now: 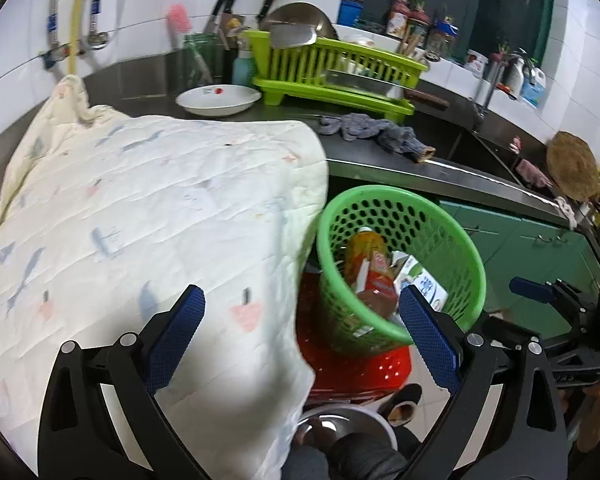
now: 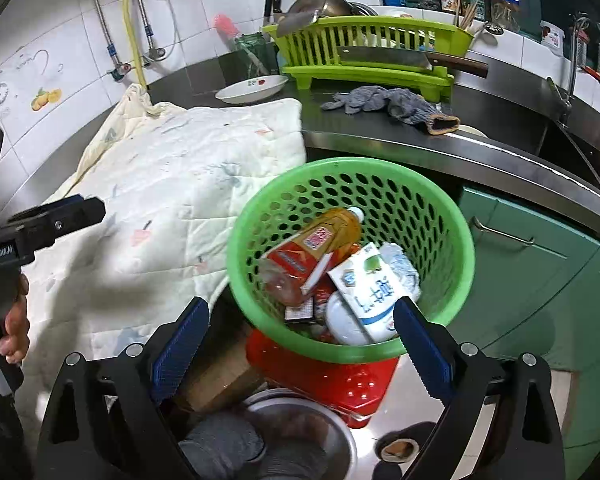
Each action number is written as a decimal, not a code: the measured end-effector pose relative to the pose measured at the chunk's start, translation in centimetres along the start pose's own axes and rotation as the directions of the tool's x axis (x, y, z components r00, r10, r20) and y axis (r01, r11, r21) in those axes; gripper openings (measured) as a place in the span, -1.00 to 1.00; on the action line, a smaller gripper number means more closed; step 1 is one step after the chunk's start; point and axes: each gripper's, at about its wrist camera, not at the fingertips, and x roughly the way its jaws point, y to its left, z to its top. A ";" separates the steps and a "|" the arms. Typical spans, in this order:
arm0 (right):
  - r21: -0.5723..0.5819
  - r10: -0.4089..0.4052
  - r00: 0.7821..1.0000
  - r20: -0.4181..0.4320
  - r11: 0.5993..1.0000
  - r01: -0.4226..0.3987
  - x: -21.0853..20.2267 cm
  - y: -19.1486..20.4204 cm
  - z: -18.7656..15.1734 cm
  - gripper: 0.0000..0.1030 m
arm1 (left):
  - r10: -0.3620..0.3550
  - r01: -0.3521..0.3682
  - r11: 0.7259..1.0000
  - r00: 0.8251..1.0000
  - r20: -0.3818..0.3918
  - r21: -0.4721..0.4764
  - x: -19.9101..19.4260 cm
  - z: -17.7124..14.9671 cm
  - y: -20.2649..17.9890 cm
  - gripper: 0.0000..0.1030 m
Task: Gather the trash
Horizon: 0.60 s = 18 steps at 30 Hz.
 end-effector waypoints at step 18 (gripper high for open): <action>0.032 0.052 0.998 0.044 0.998 -0.054 -2.2 2.9 -1.3 0.77 | 0.101 -0.097 0.994 0.994 0.053 -0.058 -5.4 -4.5 1.9 0.90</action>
